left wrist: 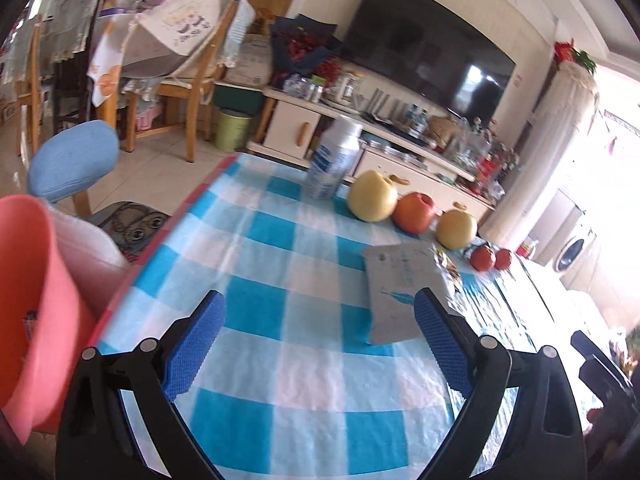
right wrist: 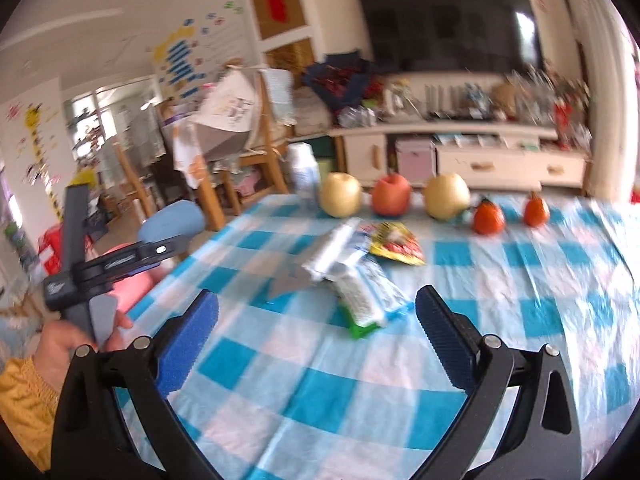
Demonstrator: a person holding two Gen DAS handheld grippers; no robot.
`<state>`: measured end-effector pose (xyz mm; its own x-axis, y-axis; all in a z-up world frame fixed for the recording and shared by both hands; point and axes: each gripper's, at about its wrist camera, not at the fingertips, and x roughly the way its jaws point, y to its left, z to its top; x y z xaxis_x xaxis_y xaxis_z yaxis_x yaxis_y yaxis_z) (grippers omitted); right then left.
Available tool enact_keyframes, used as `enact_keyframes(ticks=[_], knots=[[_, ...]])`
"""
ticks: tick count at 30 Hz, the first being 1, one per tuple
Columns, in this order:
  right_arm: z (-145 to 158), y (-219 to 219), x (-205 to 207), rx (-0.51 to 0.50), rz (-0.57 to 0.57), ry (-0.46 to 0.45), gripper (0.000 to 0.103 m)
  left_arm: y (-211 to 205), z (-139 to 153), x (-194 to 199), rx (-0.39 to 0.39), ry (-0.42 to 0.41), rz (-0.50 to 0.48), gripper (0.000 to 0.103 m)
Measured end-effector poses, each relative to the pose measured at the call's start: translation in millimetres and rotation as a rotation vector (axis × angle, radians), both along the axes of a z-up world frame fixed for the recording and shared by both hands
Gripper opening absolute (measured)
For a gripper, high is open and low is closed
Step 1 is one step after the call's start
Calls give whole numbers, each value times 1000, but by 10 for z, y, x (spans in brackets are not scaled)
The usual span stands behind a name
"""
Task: Collect trash
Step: 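Withdraw both tools to the table, moving the left tool toward the white paper bag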
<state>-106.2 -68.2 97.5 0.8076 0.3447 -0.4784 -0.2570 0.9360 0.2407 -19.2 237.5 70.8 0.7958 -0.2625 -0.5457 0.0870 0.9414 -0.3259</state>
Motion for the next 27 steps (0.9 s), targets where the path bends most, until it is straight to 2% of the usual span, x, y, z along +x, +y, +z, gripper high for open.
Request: enact_keyframes(ticks=[7, 15, 22, 27], knots=[[-120, -416, 201, 80, -88, 76, 99, -435, -22, 70, 50, -2, -137, 94], [-280, -737, 483, 173, -169, 170, 99, -848, -72, 219, 41, 7, -296, 94], [-435, -867, 803, 235, -177, 197, 99, -927, -157, 567, -69, 46, -310, 94], [-523, -816, 1070, 230, -130, 223, 99, -976, -324, 913, -76, 125, -277, 94]])
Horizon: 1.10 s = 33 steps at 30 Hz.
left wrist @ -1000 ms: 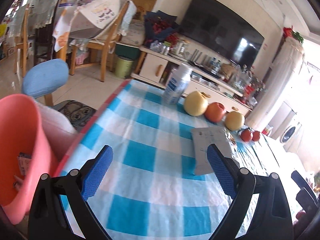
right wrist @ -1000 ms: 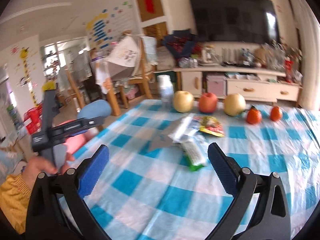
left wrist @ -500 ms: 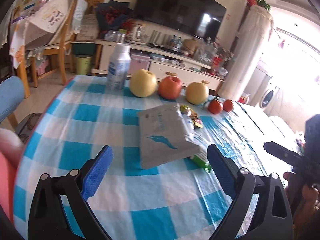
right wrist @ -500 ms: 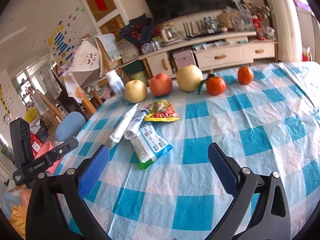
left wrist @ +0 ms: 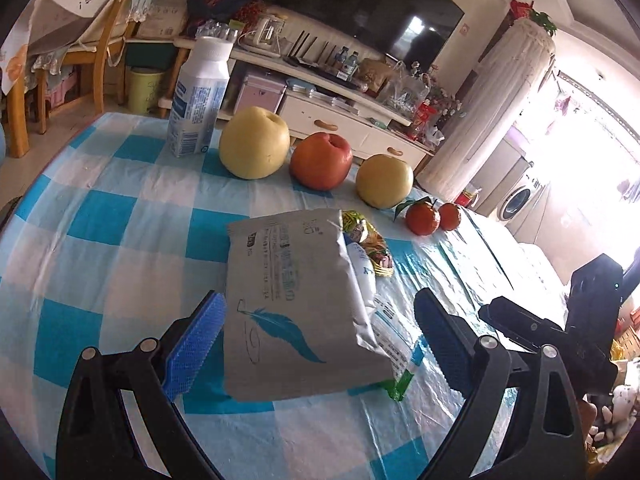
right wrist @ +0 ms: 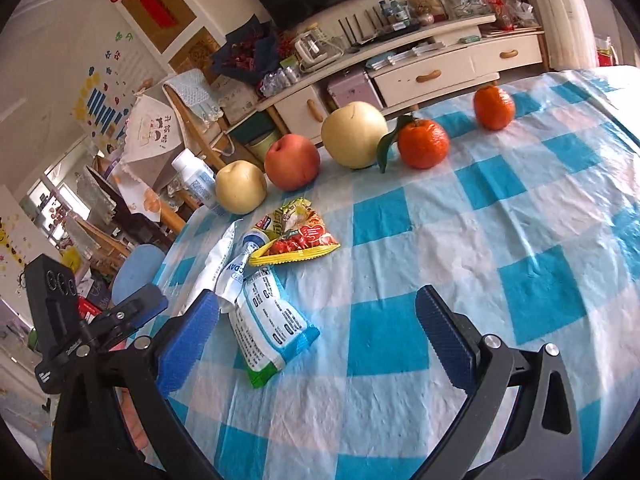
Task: Collect trash
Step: 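Withdraw both tools to the table, moving the left tool toward the white paper bag, then grasp the white feather-print wipe pack with the left tool while the right tool grasps the red snack bag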
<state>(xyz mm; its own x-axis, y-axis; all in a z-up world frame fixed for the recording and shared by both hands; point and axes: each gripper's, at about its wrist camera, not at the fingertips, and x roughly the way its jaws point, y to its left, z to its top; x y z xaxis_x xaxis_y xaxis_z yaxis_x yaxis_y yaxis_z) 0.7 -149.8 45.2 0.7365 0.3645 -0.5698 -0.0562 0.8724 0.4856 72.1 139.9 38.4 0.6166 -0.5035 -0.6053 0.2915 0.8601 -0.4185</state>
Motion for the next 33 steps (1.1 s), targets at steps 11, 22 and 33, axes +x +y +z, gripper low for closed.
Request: enact_keyframes(ticks=[11, 22, 33], knots=[[-120, 117, 568, 14, 90, 28, 86, -100, -187, 302, -9, 79, -11, 94], [-196, 162, 1008, -34, 111, 69, 85, -119, -339, 347, -2, 125, 5, 94], [-262, 428, 1300, -153, 210, 67, 70, -109, -333, 298, -6, 113, 41, 86]])
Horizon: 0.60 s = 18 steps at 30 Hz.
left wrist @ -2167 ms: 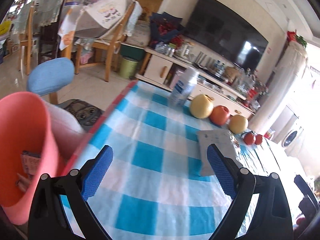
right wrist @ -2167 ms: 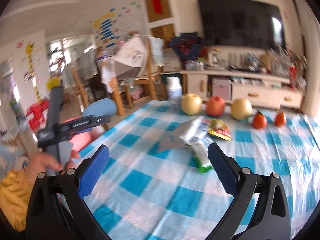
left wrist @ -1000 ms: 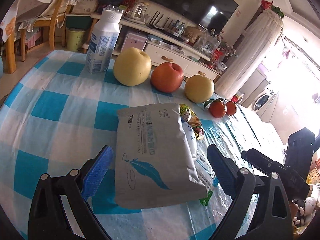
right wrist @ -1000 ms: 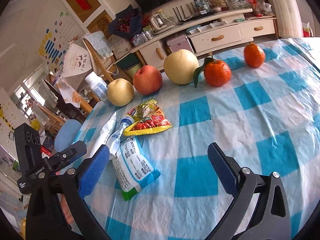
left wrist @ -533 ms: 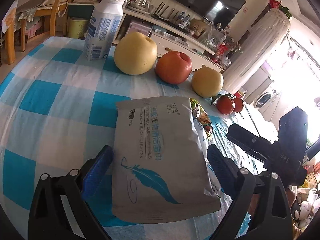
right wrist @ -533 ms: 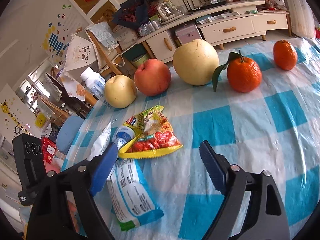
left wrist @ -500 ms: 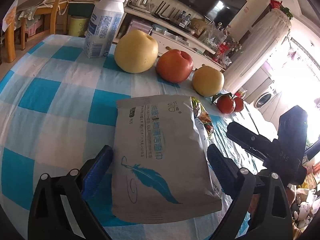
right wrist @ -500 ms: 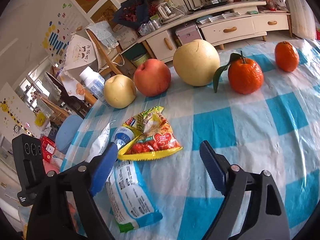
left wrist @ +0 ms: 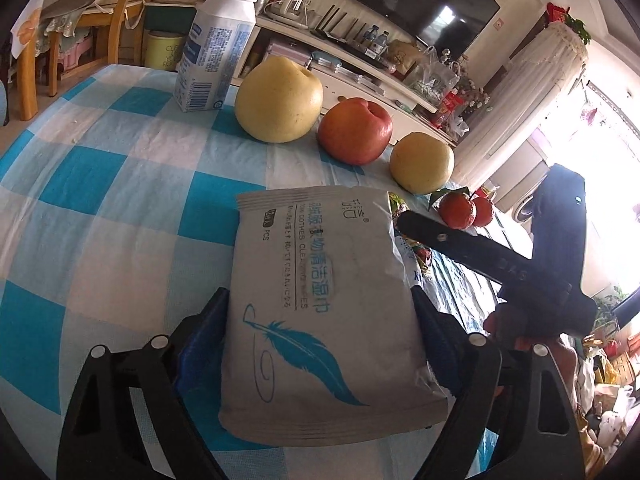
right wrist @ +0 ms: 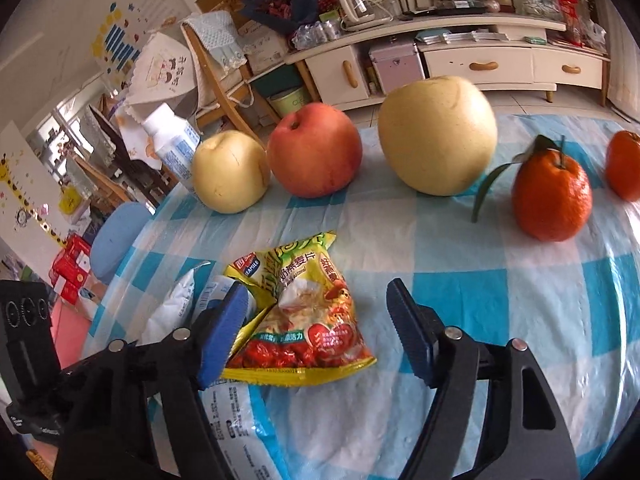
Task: Collect trash
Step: 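Grasp the white feather-print wipe pack with the left tool while the right tool grasps the red snack bag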
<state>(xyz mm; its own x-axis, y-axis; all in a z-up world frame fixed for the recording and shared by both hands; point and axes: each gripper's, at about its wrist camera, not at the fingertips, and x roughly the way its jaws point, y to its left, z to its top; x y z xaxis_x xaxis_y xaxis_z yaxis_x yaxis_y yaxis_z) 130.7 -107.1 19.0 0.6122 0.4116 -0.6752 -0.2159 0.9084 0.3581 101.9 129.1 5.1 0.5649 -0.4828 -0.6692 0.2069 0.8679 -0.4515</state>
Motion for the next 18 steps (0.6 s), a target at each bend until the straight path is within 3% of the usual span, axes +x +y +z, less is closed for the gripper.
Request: enact_keyframes(ticks=[2, 4, 10, 18], knots=[[1, 73, 30, -39, 29, 2, 63, 0, 6, -2, -1, 2, 3, 85], [-10, 111, 25, -51, 57, 4, 46, 5, 10, -17, -4, 2, 7, 83], [8, 198, -69, -118, 104, -12, 36, 12, 6, -92, -7, -1, 21, 81], [31, 345, -346, -130, 162, -19, 22, 49, 13, -345, -27, 9, 46, 81]])
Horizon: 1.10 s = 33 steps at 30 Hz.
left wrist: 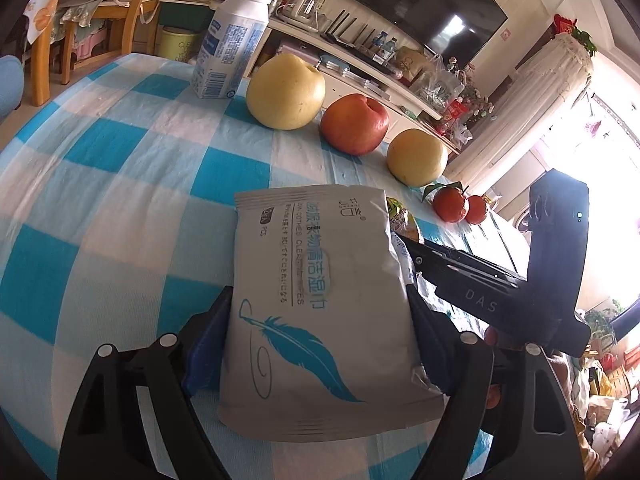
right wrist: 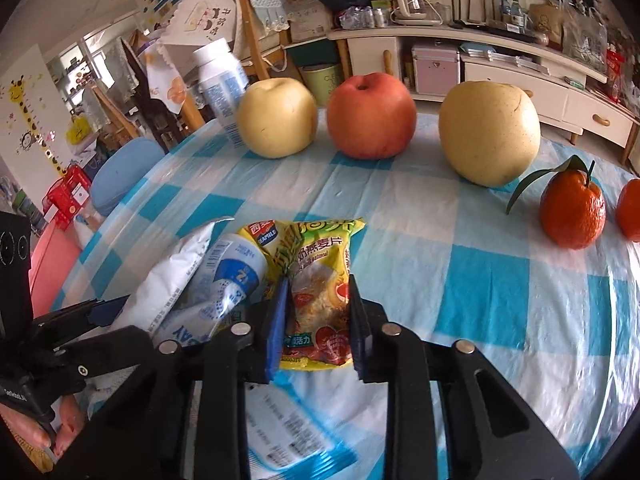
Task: Collect trash
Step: 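Grasp the white feather-print wipe pack with the left tool while the right tool grasps the red snack bag, then carry both packs over the pink bucket and open both tools to drop them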
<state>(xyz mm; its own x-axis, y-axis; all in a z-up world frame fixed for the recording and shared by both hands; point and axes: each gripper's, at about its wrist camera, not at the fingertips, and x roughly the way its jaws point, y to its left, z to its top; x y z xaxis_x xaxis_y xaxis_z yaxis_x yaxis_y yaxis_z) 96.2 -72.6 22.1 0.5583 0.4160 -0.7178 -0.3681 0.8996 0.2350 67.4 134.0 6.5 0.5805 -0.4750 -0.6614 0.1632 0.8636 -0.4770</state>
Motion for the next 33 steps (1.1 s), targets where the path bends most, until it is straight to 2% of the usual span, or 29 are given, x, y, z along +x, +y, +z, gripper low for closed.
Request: enact_keyframes(ticks=[7, 22, 33], knots=[[30, 86, -381, 11, 11, 12, 17, 100, -3, -361, -22, 4, 20, 81], [55, 313, -1394, -13, -16, -18, 16, 329, -28, -1255, -39, 15, 10, 80], [190, 258, -1853, -13, -116, -85, 16, 463, -2, -1463, -33, 1, 15, 80]])
